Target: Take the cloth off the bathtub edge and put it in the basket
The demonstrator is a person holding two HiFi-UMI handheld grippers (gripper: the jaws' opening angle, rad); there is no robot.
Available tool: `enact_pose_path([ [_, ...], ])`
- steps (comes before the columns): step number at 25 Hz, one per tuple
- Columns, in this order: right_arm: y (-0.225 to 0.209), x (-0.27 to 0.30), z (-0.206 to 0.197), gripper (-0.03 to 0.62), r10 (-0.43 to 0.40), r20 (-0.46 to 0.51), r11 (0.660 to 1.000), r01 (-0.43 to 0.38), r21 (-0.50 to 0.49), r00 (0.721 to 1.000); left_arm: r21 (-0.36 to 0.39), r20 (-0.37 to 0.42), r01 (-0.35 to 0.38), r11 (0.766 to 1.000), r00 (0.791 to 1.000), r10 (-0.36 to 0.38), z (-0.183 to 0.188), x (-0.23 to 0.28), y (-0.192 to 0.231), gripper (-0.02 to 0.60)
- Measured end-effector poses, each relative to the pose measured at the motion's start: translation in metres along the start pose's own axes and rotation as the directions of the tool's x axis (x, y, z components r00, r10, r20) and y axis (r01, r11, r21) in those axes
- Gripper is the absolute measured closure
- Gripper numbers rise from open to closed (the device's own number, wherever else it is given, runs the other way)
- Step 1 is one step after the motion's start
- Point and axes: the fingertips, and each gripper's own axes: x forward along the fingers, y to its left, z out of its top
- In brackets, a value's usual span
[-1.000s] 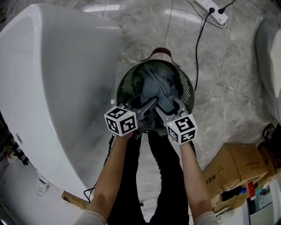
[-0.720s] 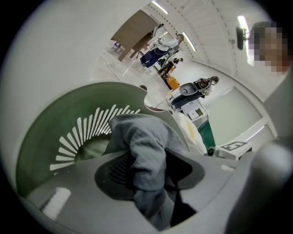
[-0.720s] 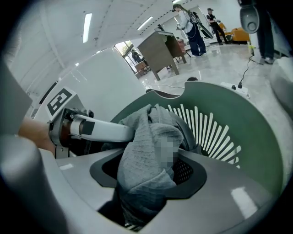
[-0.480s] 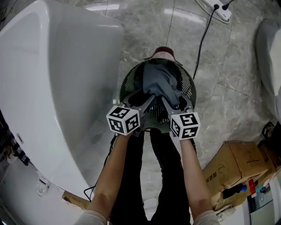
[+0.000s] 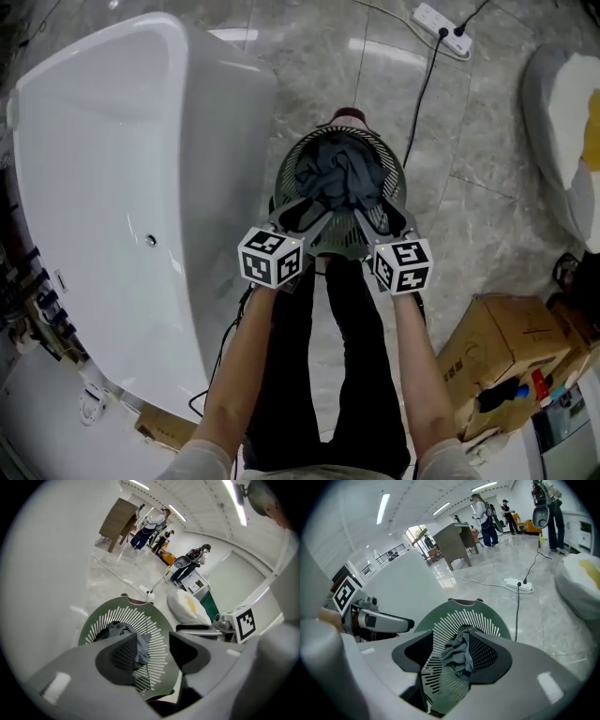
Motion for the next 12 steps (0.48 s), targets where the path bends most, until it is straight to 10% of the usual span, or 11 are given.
enact_pose_path([
  [12,0.094,-0.177,0.055,0.379,0.037,-0.033,0.994,-0.04,-0.097,0.999,0.17,-0.093,0.031,0.985,0.996,-0.015,0.023,-0.148,-0.122,0.313],
])
